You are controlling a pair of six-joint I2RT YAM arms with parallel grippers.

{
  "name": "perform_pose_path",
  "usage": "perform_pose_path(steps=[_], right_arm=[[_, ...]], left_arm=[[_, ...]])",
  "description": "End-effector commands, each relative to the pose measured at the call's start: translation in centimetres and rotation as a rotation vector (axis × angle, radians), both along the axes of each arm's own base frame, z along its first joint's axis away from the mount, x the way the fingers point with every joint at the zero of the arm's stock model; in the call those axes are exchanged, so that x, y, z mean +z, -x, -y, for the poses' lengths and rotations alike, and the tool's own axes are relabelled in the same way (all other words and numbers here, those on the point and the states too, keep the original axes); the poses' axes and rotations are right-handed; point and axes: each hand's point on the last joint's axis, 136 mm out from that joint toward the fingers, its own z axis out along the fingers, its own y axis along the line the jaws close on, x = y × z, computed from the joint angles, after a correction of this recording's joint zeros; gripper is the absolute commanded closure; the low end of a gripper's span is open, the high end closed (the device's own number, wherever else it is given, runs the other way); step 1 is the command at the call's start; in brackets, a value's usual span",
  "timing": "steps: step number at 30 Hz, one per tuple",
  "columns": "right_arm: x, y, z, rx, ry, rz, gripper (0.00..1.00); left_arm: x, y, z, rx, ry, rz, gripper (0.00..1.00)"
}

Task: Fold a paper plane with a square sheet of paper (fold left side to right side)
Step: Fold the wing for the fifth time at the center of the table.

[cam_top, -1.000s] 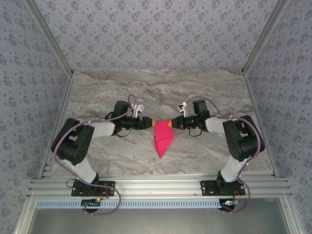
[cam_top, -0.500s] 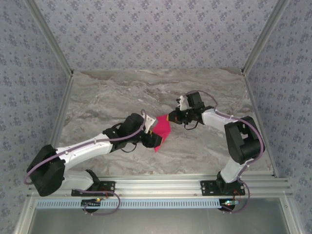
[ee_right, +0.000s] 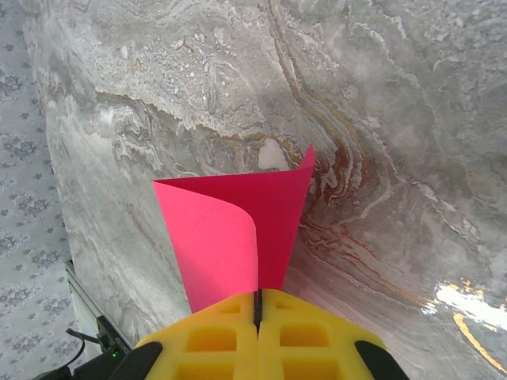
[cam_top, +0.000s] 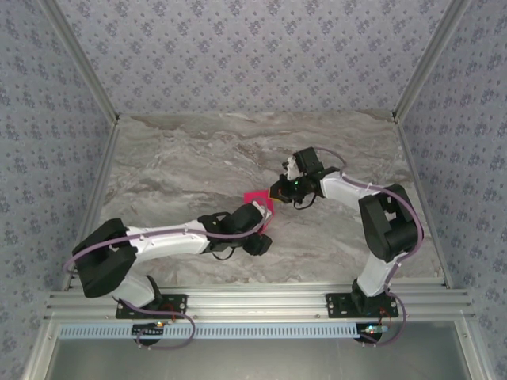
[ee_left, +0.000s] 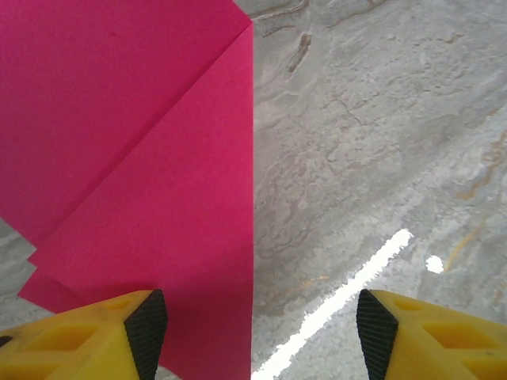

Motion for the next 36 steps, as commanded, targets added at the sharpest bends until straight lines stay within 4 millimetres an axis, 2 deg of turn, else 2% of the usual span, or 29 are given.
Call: perform_pose_path(steps=[1, 11, 18, 36], right_arm=[[-0.4, -0.2, -0.3, -0.016, 0.022, -0.037, 1.00], [-0.7, -0.2, -0.9, -0.004, 0.025, -0.045, 1.00], [-1.0, -0.1, -1.0, -0.001, 0.032, -0.054, 1.00], [-1.7, -0.1, -0.7, 0.000, 0.060, -0.059, 1.00]], left_arm=[[-0.1, -1.2, -0.2, 0.042, -0.078, 0.064, 0.33], [-1.8, -2.2, -0.9, 0.088, -0.257, 0.143, 0.38], [-2.5, -2.2, -0.4, 0.075, -0.290, 0.141, 0.51], [-2.7, -2.1, -0.4, 0.069, -0.298, 0.140, 0.71]])
